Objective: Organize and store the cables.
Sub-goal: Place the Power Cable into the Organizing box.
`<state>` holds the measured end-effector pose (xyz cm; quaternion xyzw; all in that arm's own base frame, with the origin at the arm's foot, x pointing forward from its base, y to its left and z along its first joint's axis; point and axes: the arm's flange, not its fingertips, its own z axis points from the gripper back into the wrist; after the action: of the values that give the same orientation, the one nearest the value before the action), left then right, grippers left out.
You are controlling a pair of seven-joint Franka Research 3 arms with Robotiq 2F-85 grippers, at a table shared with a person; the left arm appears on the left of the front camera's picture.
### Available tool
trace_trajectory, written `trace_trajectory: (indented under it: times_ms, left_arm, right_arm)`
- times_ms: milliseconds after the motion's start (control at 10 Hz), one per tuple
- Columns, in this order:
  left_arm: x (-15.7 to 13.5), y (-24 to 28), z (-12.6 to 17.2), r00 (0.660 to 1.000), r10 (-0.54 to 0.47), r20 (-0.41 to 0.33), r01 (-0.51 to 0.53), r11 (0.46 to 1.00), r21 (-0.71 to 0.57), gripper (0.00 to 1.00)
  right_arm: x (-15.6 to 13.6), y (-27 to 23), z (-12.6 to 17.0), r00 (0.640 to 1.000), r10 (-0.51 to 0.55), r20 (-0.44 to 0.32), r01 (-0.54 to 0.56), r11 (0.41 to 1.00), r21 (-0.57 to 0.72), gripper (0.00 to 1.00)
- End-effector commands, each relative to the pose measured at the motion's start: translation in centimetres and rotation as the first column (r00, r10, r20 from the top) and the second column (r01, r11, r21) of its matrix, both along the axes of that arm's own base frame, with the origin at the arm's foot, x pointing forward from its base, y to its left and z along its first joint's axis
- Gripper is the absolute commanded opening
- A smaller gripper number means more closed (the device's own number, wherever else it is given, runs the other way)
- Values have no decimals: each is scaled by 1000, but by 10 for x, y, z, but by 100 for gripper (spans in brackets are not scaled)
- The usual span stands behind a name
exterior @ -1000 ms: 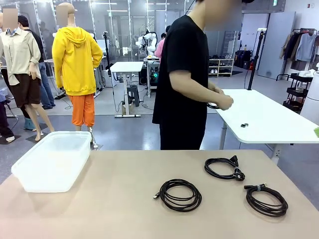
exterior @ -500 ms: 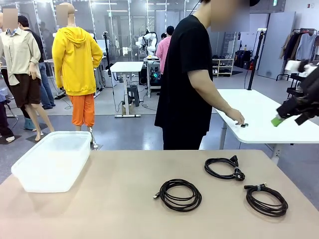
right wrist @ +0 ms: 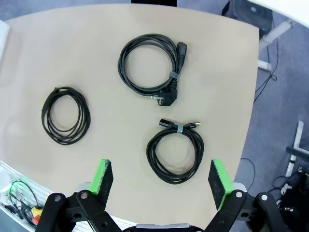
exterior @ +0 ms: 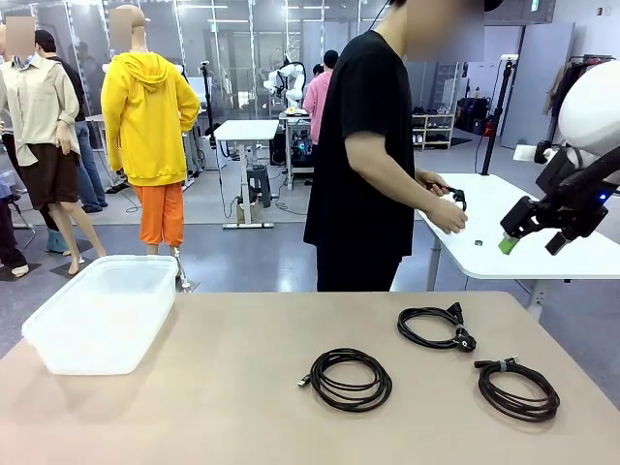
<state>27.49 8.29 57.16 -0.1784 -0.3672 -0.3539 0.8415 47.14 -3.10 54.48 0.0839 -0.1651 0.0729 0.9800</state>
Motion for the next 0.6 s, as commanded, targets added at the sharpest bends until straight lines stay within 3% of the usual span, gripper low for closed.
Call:
trace_trajectory:
  times_ms: [0,500]
  left_arm:
    - [0,-1,1,1000,-9,4,9,1000,-2,100]
    - [0,-1,1,1000,-9,4,9,1000,-2,100]
  right_arm:
    - [-5,3,7,1000,-13,-16,13,1000,-11,100]
    - [0,0,0,1000,0,0,0,1000,0,100]
